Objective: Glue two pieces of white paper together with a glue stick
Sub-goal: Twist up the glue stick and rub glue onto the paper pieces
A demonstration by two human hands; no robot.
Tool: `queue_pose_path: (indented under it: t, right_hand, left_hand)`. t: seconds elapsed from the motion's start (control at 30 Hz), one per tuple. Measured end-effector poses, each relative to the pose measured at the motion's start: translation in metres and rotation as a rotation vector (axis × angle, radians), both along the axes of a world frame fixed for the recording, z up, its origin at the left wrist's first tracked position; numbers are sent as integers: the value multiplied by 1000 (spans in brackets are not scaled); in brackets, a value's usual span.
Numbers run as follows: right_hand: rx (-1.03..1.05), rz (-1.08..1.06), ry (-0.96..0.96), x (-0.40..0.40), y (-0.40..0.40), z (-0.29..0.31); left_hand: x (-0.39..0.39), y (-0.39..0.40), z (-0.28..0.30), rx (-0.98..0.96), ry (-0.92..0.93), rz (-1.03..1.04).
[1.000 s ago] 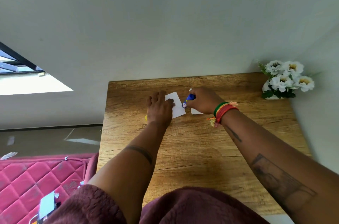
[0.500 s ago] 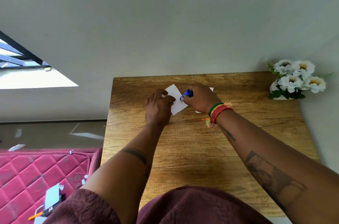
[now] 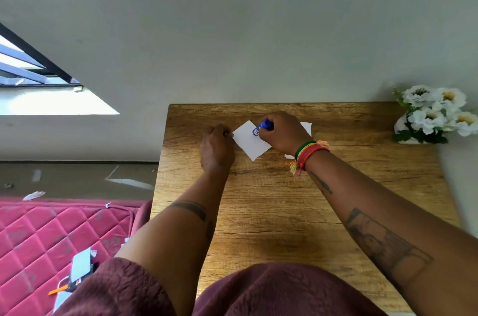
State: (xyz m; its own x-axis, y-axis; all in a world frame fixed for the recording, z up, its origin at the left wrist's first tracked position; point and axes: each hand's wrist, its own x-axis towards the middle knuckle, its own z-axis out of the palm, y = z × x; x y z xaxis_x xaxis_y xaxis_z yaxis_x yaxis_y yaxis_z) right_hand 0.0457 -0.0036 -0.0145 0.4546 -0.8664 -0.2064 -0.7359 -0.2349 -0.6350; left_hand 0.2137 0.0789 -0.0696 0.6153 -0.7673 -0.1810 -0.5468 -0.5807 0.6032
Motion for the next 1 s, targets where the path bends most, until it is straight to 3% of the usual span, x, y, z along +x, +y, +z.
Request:
queue_pose_path:
  t: [0.27,0.7,1.0]
  right_hand:
    - [-66,179,121,37,2,2]
    - [-129,324,219,41,-4,-4]
    - [-102,465,429,33,-3,12]
  left_hand:
    - [0,-12,-3,11,160,111]
    - [5,-18,-10,65,119,84]
    - [4,-20,-11,72,119,81]
